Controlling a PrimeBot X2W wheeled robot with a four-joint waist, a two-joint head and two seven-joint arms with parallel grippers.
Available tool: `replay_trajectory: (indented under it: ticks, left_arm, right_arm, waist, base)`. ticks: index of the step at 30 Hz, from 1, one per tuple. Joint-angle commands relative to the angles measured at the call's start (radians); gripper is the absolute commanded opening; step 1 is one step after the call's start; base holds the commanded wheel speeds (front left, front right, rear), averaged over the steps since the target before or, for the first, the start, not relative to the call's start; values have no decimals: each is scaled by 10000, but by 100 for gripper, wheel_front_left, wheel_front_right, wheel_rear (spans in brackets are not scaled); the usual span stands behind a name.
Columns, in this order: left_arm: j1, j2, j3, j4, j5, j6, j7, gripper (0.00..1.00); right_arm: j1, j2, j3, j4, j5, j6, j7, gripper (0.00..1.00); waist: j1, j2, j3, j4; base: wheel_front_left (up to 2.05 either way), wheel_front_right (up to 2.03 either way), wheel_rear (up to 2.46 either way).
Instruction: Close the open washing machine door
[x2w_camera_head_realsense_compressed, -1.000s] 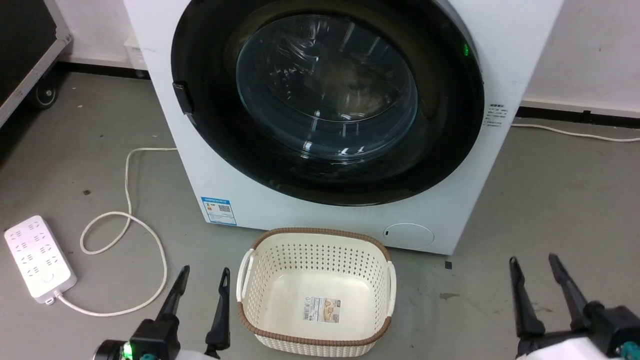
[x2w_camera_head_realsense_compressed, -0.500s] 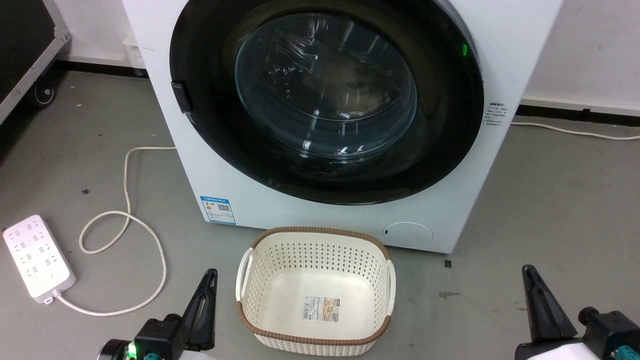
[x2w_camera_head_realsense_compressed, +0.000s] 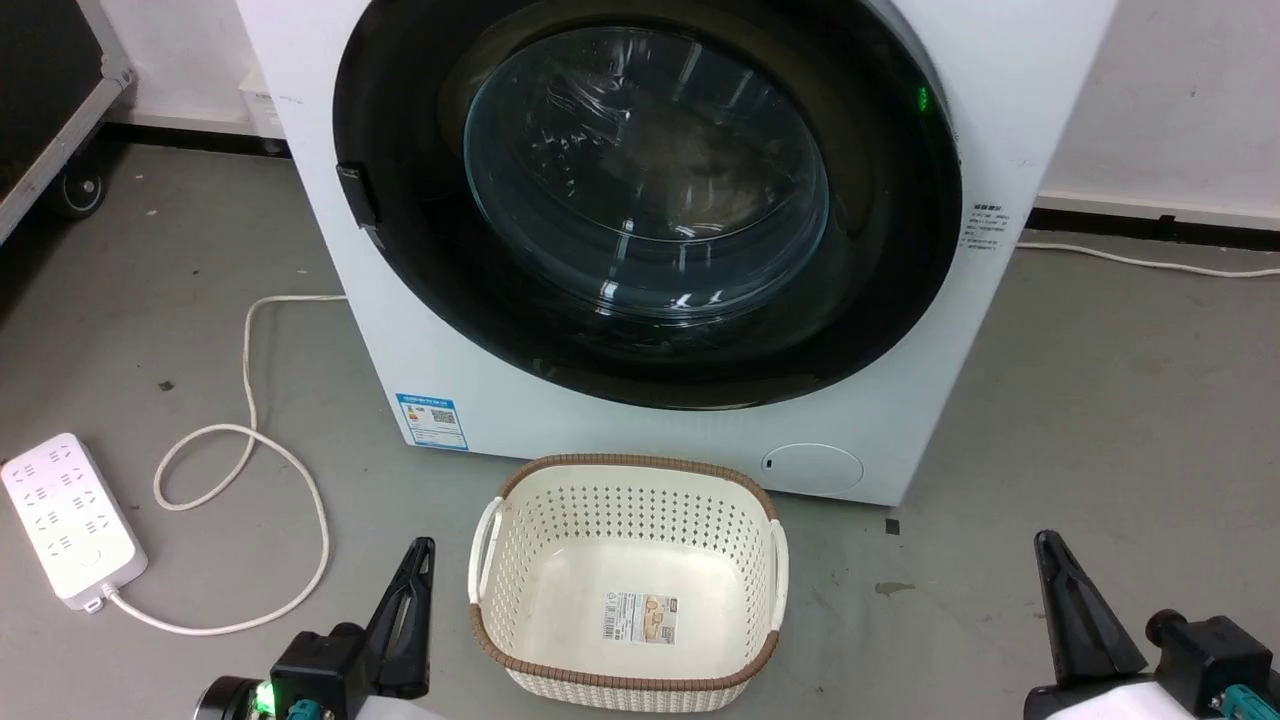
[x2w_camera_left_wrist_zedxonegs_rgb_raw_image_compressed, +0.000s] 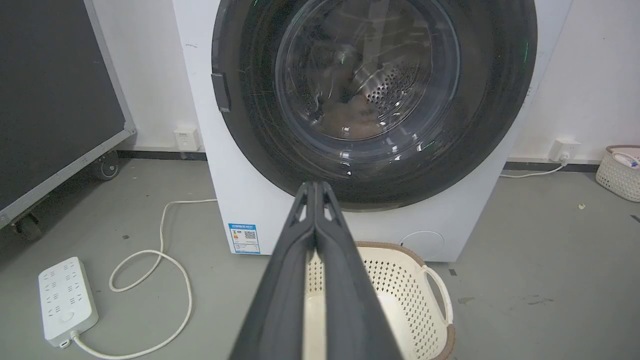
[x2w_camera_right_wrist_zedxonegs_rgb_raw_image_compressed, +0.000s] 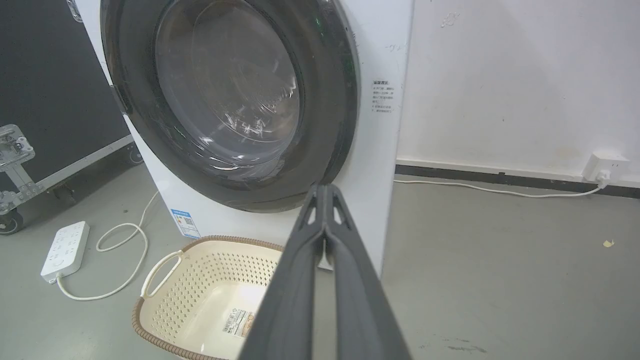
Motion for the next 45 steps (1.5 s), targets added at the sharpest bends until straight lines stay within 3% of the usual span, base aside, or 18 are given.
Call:
replay_trajectory:
  ticks: [1,45]
  left_arm:
    - [-95,-10,43,-59,83,58,69,0]
    - [-316,-165,365,-340,464,246,968,0]
  right_arm:
    - [-114,11,15,-73,-88,-1,50,0]
    - [-376,35,271,-355,-494,-3,891,0]
  waist:
    - [0,0,0,-3]
    - [0,0,6,-186]
  base:
    - [0,0,0]
    - [0,0,0]
